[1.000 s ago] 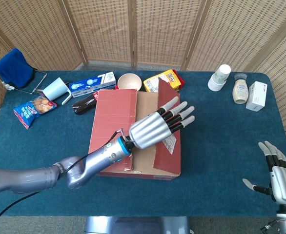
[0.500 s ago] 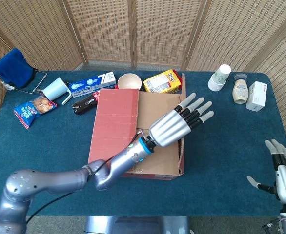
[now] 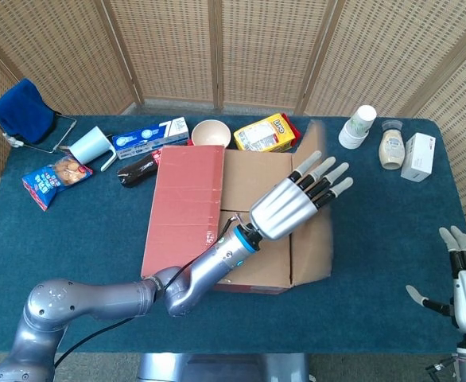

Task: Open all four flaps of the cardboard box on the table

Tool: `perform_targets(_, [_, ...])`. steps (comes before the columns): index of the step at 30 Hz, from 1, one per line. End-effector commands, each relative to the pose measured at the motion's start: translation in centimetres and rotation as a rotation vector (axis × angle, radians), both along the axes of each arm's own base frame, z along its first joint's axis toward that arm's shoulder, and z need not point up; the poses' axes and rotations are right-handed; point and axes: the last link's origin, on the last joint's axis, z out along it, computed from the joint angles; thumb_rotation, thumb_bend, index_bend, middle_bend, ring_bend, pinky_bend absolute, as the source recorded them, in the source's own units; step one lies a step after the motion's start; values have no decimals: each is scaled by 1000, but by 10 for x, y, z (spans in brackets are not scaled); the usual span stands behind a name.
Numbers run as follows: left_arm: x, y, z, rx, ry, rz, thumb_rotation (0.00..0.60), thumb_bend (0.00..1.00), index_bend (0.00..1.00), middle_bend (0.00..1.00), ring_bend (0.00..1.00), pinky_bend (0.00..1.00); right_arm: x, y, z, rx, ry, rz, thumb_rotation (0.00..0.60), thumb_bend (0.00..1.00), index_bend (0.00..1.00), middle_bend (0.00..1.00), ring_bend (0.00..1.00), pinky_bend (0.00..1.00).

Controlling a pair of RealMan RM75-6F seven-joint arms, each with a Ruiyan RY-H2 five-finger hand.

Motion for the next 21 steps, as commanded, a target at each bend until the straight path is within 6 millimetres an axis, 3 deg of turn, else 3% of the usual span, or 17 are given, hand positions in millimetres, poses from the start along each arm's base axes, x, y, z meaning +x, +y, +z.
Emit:
perform_targets(1, [3,0,10,16,-16,-5,600,0,5,0,0,94,1,-1,1,0,-1,2,600,90,0,0,0,0])
perform_targets(13, [10,-5,22,30,-24,-28,600,0,5,0,0,95,3,-4,1,7,-10,5,600,88,0,0,0,0])
perform_targets(21, [-2,-5,56,91,-38,-45,600,0,5,0,0,97,2,1,0,12,-17,14,600,89,0,0,0,0])
